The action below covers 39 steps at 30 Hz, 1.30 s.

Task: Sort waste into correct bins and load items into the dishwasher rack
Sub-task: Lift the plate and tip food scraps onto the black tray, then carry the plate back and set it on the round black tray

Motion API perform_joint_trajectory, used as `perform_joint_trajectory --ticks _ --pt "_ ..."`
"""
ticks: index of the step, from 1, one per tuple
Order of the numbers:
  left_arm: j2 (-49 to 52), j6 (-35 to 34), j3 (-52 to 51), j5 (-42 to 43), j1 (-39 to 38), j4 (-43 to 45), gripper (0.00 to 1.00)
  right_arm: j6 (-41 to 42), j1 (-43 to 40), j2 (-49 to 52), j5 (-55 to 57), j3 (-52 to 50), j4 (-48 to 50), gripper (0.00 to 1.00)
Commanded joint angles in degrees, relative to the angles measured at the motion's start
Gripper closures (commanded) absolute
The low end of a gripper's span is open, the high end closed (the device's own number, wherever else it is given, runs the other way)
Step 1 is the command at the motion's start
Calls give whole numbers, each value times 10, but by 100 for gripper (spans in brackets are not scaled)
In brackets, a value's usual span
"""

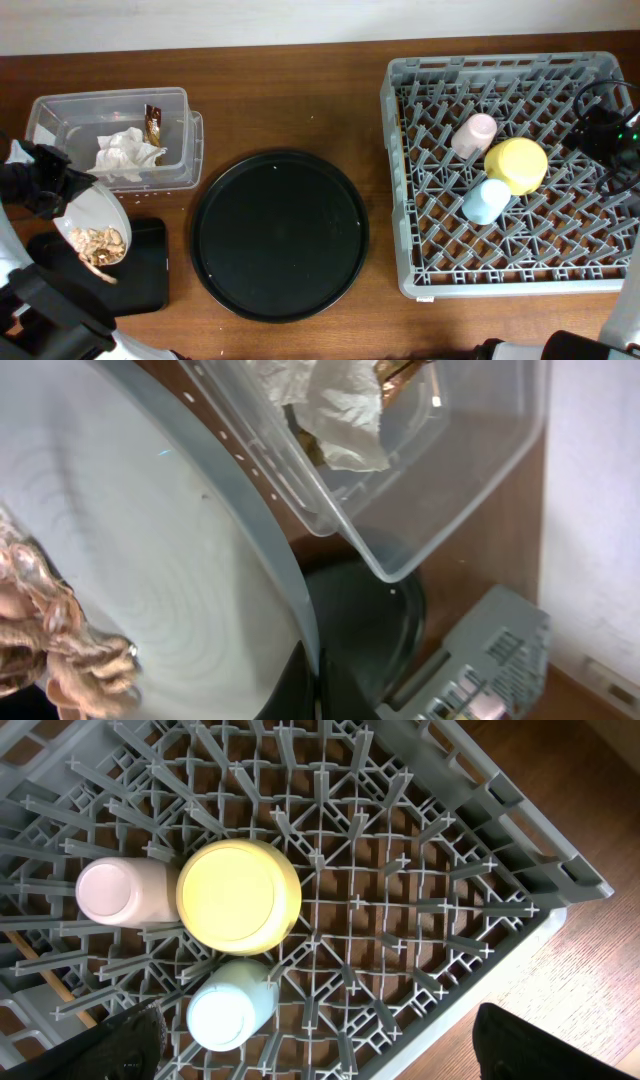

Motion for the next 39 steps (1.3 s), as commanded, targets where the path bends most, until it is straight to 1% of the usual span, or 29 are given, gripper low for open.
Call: perform_joint_trajectory --ticks 1,3,5,7,8,9,10,13,14,15,16,17,19,20,21,22,23,24,26,29,30,31,33,34,35,36,37,38,39 --pt "-13 46 -27 107 20 -2 99 5 -1 4 3 1 0 1" --pt "-13 52 -53 128 25 -2 99 5 -1 4 3 1 0 1" --pt "-13 90 -69 173 26 -7 99 5 -1 4 3 1 0 2" --pt "-13 91 -70 177 39 -28 99 5 -1 4 3 1 0 1" --pt "-13 121 -70 212 55 -46 99 5 -1 4 3 1 0 1" --pt "-13 123 -70 223 67 -61 99 5 -1 4 3 1 1 1" --pt "-13 141 -70 244 81 -76 99 5 -1 4 3 1 0 1" --pt "-13 209 -70 321 134 -89 99 5 -1 4 3 1 0 1" --pt "-13 208 -70 321 153 -85 99 5 -1 4 3 1 0 1" --pt "-13 224 -70 327 165 -108 99 5 -1 4 3 1 0 1" --pt "-13 243 -70 335 181 -109 99 5 -1 4 3 1 0 1" --pt "-13 282 -70 362 189 -132 99 5 -1 4 3 1 0 1" --pt "-13 307 -71 393 190 -132 99 5 -1 4 3 1 0 1" --pt "-13 298 -71 388 190 -104 99 5 -1 4 3 1 0 1" --pt "-13 322 -71 405 190 -151 99 5 -1 4 3 1 0 1" --pt "-13 334 -71 414 190 -124 99 5 -1 4 3 1 0 1" --pt "-13 339 -71 405 189 -170 99 5 -1 4 3 1 0 1" --pt "-13 363 -71 406 188 -211 99 5 -1 4 3 1 0 1" --pt "-25 364 -71 386 168 -210 99 5 -1 4 3 1 0 1" --pt "-62 357 -71 368 94 -210 99 5 -1 4 3 1 0 1" --pt "-75 329 -71 342 63 -210 99 5 -1 4 3 1 0 1" --pt "-90 307 -71 313 15 -210 99 5 -1 4 3 1 0 1" --pt "-106 306 -71 263 -105 -207 99 5 -1 4 3 1 1 1" --pt "-106 290 -71 218 -169 -200 99 5 -1 4 3 1 0 1" --pt "-106 235 -72 162 -273 -159 99 5 -1 4 3 1 0 1" --pt "-106 187 -72 128 -341 -119 99 5 -1 4 3 1 0 1" --pt "-106 123 -72 66 -419 -70 99 5 -1 4 3 1 0 1" --pt "-104 29 -72 -49 -506 -24 99 5 -1 4 3 1 0 1" --pt "-98 -50 -72 -169 -593 6 99 5 -1 4 3 1 0 1"
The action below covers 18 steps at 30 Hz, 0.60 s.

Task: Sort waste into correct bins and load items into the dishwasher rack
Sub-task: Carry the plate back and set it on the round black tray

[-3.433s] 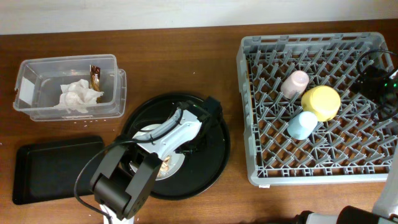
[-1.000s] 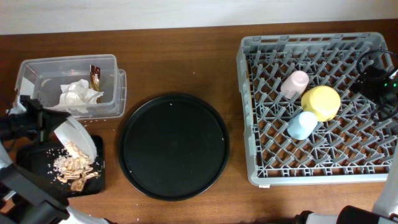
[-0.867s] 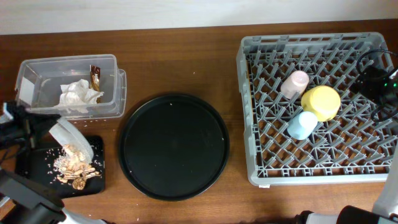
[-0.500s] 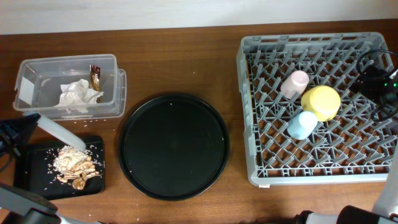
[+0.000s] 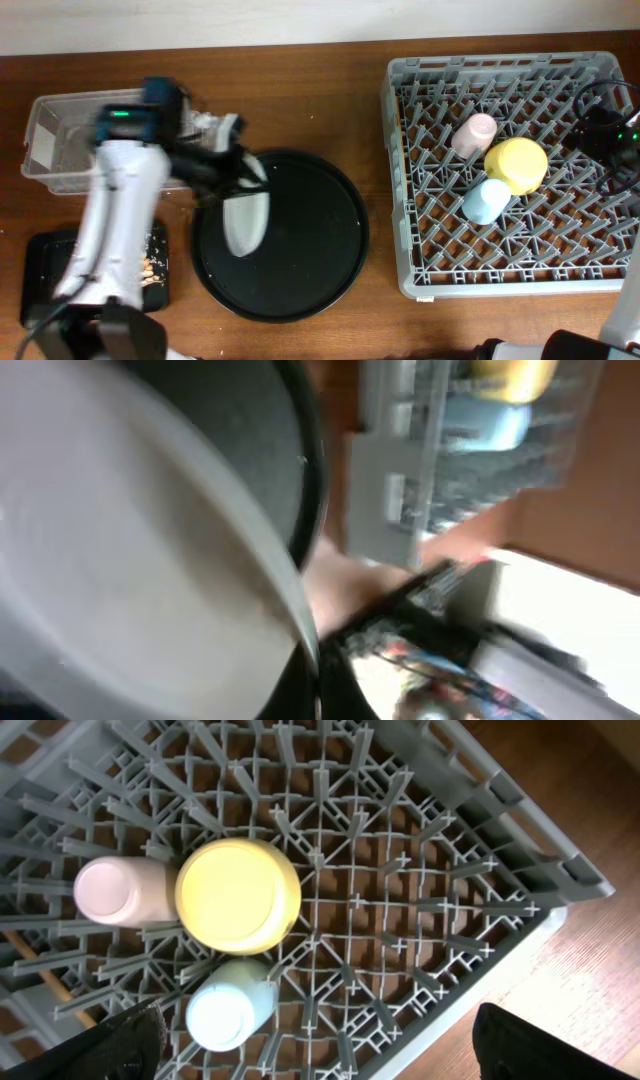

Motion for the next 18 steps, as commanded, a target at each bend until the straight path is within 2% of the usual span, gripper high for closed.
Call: perform_joint_trajectory --ticks 1,2,4,6,9,12,14,15,18 --pt "-1 -223 2 -297 -186 54 99 5 -1 2 3 1 1 1" --pt "5 -261 2 -368 -245 61 99 5 -1 2 3 1 1 1" --pt "31 -282 2 -449 -335 77 99 5 -1 2 3 1 1 1" --pt "70 -282 2 -451 -367 90 99 5 -1 2 3 1 1 1" --pt "152 -281 2 -435 -369 98 99 5 -1 2 3 1 1 1" --pt "182 -281 2 -400 -369 97 99 5 -1 2 3 1 1 1" --pt "183 -278 2 -400 -369 96 60 5 -1 2 3 1 1 1" --pt "183 -261 2 -401 -369 97 49 5 -1 2 3 1 1 1" --pt "180 -228 70 -403 -334 38 50 5 -1 2 3 1 1 1"
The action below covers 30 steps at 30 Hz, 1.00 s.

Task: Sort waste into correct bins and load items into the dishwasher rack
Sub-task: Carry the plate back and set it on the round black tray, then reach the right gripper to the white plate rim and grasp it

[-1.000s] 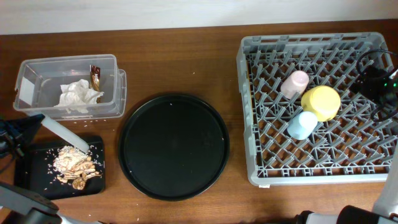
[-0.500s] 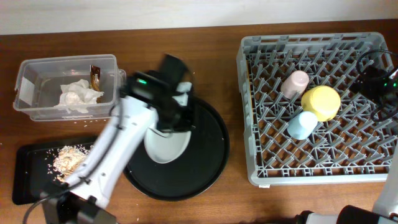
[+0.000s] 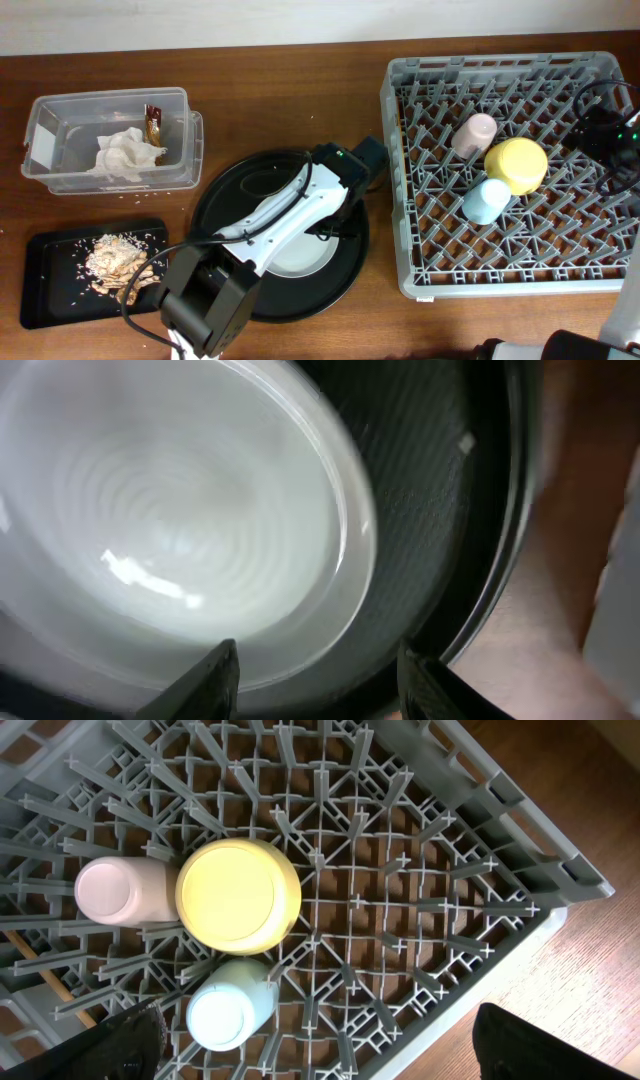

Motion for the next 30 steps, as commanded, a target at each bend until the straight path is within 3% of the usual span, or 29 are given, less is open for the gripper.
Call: perform_joint_trajectory --ticks 1,3,4,6,7,8,11,13,15,17,20,22,25,27,30 --pt "-2 45 91 -4 49 -60 51 5 -1 2 3 1 1 1" --pt "-26 44 170 -52 123 -123 56 5 -1 2 3 1 1 1" --pt "-64 44 199 -64 202 -143 57 5 -1 2 3 1 1 1" --pt "-111 43 199 -64 301 -145 57 5 -1 2 3 1 1 1" --pt "-131 39 199 -64 376 -154 44 5 -1 2 3 1 1 1" --pt "-135 39 199 -64 413 -161 1 5 -1 2 3 1 1 1" --pt "-135 40 196 -60 526 -186 1 5 -1 2 -14 1 0 1" --pt "-135 40 196 -75 556 -186 1 5 -1 2 -131 1 0 1" --pt "-135 40 196 -75 568 -186 1 2 6 4 -348 0 -28 1" --pt "-135 40 196 -45 568 -177 1 -74 90 5 -406 -5 -42 1" --pt "-135 40 196 -43 568 -164 1 -61 362 11 -297 -85 14 1" --pt "-135 40 196 -43 568 -164 1 99 508 36 -172 -185 155 1" --pt "-135 40 196 -43 568 -164 1 114 591 99 -160 -247 282 0" --pt "-135 40 196 -43 568 -164 1 115 608 180 -157 -248 312 15" --pt "-135 40 196 -43 568 -164 1 115 602 245 -153 -248 318 19"
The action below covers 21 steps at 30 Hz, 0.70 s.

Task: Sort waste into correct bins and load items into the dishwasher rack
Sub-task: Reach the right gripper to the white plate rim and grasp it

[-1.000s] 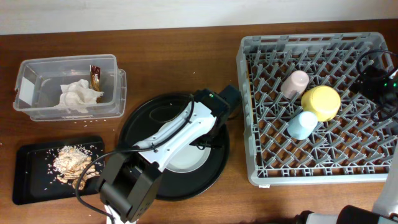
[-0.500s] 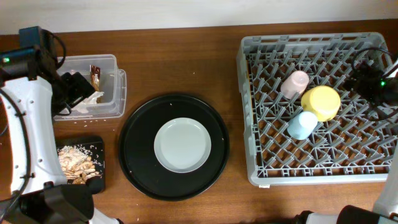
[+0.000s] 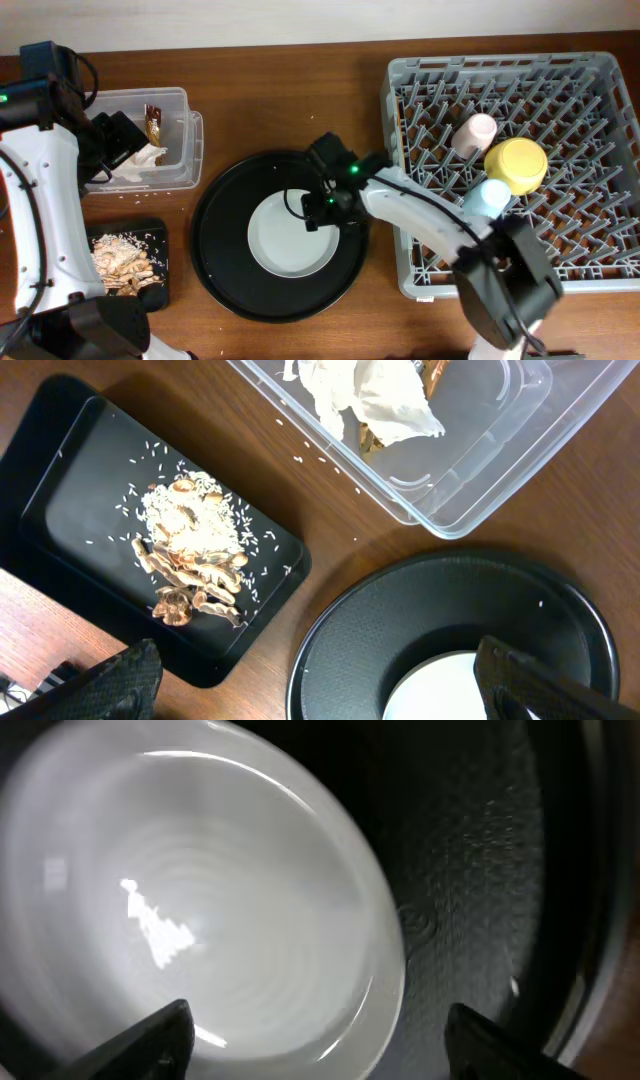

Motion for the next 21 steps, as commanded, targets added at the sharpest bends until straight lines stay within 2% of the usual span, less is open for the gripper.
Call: perform_joint_trajectory --ticks 1,2,4,5,6,12,14,17,19,21 --pt "-4 5 5 2 1 -1 1 7 -6 38 18 -3 1 19" --pt "-4 5 5 2 1 -1 1 7 -6 43 24 -3 1 19" --pt "-4 5 5 2 1 -1 1 7 -5 50 24 -5 1 30" --pt "-4 5 5 2 1 -1 1 7 -5 50 24 -7 1 45" --pt "-4 5 5 2 1 -1 1 7 -5 50 24 -7 1 54" --pt "-4 5 5 2 1 -1 1 7 -5 50 26 -45 23 54" --pt "-4 5 5 2 1 -1 1 21 -5 50 24 -46 23 67" --pt "-4 5 5 2 1 -1 1 31 -6 49 22 -37 12 96" --pt "-4 5 5 2 1 -1 1 31 -6 49 23 -4 -29 96" --pt "-4 5 5 2 1 -1 1 30 -25 47 44 81 -115 96"
